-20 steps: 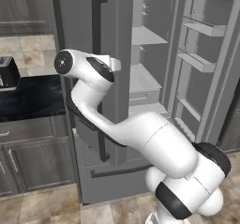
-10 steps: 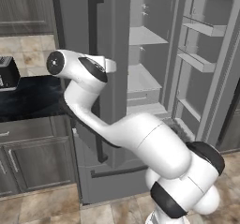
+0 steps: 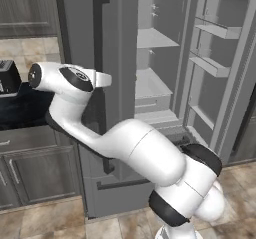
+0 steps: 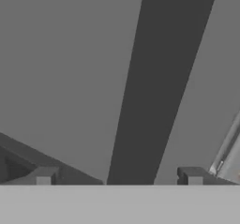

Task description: Retrieve the butter from the fridge and place it on a plate on the dining table. Then retrieve the butter knife by the fridge and place it near the plate.

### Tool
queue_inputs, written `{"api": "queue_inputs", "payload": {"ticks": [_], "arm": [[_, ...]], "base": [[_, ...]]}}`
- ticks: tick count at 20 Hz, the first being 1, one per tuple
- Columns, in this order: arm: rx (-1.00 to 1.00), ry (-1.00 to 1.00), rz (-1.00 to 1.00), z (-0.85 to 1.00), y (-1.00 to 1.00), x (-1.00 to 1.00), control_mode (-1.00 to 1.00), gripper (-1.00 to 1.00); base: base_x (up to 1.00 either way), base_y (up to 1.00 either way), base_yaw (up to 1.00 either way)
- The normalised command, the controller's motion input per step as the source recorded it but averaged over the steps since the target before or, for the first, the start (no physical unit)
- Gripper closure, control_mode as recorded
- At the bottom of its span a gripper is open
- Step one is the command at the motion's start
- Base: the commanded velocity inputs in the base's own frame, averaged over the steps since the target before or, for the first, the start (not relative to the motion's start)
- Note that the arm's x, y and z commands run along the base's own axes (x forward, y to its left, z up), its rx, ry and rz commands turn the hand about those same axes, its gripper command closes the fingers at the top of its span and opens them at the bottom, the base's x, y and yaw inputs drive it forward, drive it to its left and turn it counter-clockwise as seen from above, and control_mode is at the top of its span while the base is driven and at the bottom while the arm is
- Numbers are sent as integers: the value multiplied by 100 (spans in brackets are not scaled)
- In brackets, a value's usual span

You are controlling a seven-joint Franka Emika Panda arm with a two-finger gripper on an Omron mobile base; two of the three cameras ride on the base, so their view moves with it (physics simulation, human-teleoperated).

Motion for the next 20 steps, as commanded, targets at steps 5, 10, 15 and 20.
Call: {"api": "queue_inputs", "payload": {"ticks": [5,10,15,20], "arm": [[2,19,-29,0,4,-53,-100,-100],[13,20,-5,0,-30,-93,-100,-100],[23,-2,19,0,-76,-100,-100,-100],[28,-6,20,-1,-100,-100,-100,-100]], "base": [[0,0,0],[0,0,0],[0,0,0],[0,0,0]]}}
